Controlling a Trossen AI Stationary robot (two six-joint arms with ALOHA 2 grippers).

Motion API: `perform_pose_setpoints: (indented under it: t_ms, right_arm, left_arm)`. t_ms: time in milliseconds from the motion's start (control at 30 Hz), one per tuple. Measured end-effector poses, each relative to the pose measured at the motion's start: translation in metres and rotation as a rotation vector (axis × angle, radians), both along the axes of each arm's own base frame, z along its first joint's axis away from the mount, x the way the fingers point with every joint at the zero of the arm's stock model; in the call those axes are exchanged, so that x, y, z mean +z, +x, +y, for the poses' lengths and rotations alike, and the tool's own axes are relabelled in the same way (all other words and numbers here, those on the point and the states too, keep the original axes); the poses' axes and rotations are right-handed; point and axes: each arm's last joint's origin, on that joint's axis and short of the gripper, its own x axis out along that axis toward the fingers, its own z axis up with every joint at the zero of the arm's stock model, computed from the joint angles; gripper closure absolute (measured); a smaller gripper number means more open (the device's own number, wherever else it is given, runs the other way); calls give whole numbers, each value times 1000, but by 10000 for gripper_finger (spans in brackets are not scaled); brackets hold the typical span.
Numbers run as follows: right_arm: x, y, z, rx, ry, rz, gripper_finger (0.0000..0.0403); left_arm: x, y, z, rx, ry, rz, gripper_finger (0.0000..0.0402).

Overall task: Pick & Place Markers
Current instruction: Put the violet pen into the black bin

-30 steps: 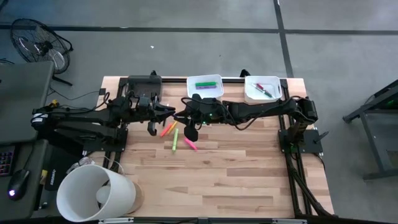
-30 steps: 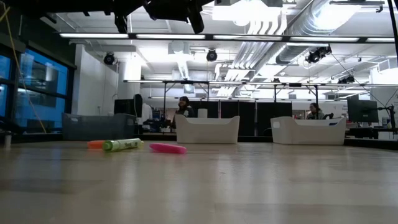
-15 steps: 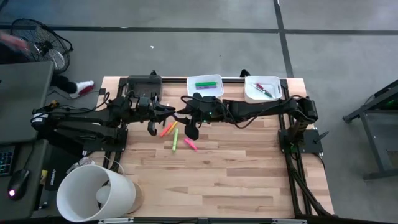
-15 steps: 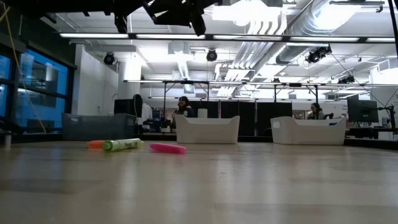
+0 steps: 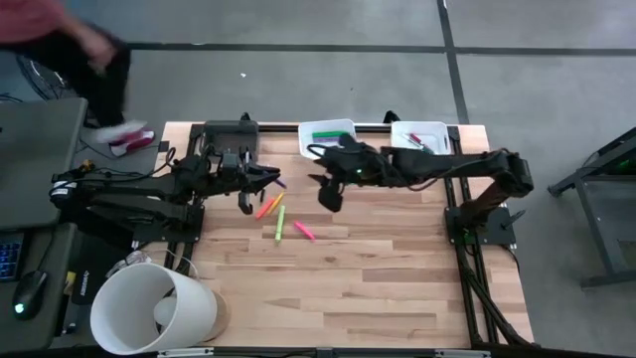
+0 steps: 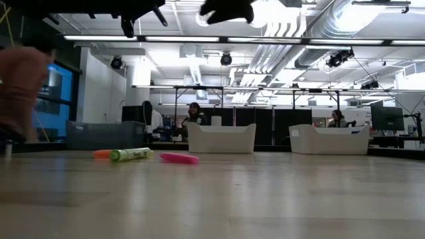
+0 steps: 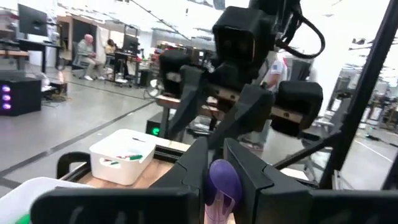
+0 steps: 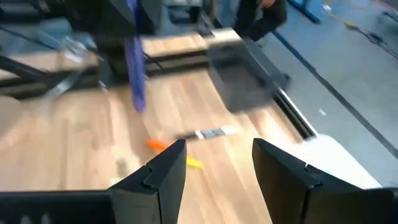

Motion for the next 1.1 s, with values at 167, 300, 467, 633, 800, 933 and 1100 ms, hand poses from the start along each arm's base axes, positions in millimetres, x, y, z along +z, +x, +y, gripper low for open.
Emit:
perform_pose_setpoints:
  t_ms: [167, 300, 467, 633, 800, 933, 1100]
  right_arm:
    - [7, -37, -2, -122, 28, 155, 229]
    - [6, -66, -2, -225, 53, 310, 229]
    - [2, -83, -2, -288, 63, 423, 229]
    - [-3, -90, -2, -305, 71, 512, 229]
    - [-11, -101, -2, -332, 63, 590, 229]
    - [-38, -120, -1, -352, 101, 598, 229]
    - [-74, -148, 1, -355, 210, 489, 229]
  left_arm:
    - [-2, 0, 3, 111, -21, 13, 364]
    - [-2, -1, 5, 183, -13, 18, 363]
    - [1, 3, 9, 295, 5, 80, 363]
    - [3, 15, 22, 382, 13, 190, 363]
    - [3, 31, 42, 483, -31, 285, 363]
    - [5, 39, 57, 545, -65, 324, 363]
    - [6, 44, 72, 634, -106, 403, 362]
